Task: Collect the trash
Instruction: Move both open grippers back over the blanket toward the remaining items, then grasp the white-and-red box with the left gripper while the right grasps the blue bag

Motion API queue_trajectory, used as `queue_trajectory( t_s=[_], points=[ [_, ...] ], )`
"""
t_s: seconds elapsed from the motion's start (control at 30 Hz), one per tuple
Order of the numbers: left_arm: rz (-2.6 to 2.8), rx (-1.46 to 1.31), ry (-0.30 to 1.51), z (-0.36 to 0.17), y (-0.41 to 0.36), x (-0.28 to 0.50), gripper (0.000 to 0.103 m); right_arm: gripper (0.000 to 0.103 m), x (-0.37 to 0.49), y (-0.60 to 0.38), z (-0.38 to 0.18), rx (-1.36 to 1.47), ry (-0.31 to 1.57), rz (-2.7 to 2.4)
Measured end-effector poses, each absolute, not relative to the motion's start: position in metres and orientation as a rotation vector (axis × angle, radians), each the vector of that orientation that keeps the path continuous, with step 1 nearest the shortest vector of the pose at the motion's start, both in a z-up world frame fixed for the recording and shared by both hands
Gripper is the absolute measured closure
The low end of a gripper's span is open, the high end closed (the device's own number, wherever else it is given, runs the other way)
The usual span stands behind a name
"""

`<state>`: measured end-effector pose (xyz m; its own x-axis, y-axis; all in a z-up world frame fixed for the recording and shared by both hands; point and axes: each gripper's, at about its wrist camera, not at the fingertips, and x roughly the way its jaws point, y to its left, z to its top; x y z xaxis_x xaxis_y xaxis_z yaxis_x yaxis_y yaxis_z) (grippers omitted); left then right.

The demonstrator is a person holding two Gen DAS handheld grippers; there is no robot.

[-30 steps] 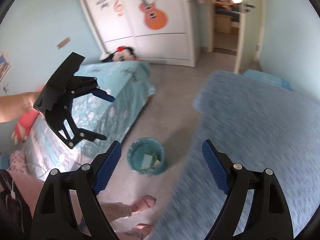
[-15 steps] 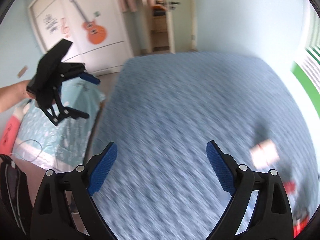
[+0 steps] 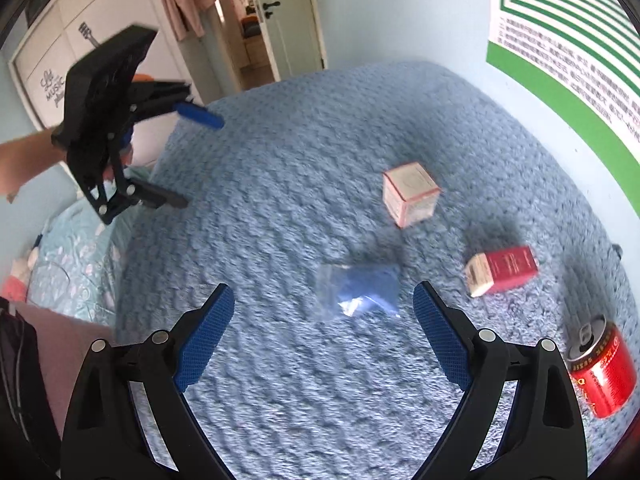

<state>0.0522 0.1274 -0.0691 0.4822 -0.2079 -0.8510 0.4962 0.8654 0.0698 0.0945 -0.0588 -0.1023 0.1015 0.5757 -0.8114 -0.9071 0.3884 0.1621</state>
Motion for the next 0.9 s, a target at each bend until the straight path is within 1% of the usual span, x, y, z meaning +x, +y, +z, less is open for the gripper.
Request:
queue_trajectory(
  t_s=[0.27,0.53,0.7,0.73,0.8,0.87,0.9],
  points=[
    [-0.679,0.453,0.948,-0.092,0.106,0.127,0.009,0.013,0.109,-0.050,-0.132,-0.377,0.986,1.058],
    [-0.932,0.641,0.906,-0.121,0.089,0.169,0.009,0.013,0.123,-0.043,-0.150,-0.341,1.023,1.015],
    [-1.056,0.650,0.895,-0.130,0.087,0.195,0.009,0.015,0.129,-0.043,-0.155,-0.327,1.020,0.982],
    [-1.096,0.649,0.888,-0.132,0.085,0.201,0.009,0.022,0.130,-0.042,-0.156,-0.324,1.020,0.985],
    [-1.137,0.649,0.876,-0.137,0.083,0.208,0.011,0.032,0.129,-0.039,-0.160,-0.349,1.031,0.993],
    [-1.193,0.642,0.873,-0.141,0.080,0.216,0.013,0.034,0.125,-0.035,-0.165,-0.386,1.036,1.006],
    [-1.218,0.637,0.871,-0.142,0.079,0.218,0.018,0.035,0.123,-0.034,-0.167,-0.398,1.038,1.014]
  ],
)
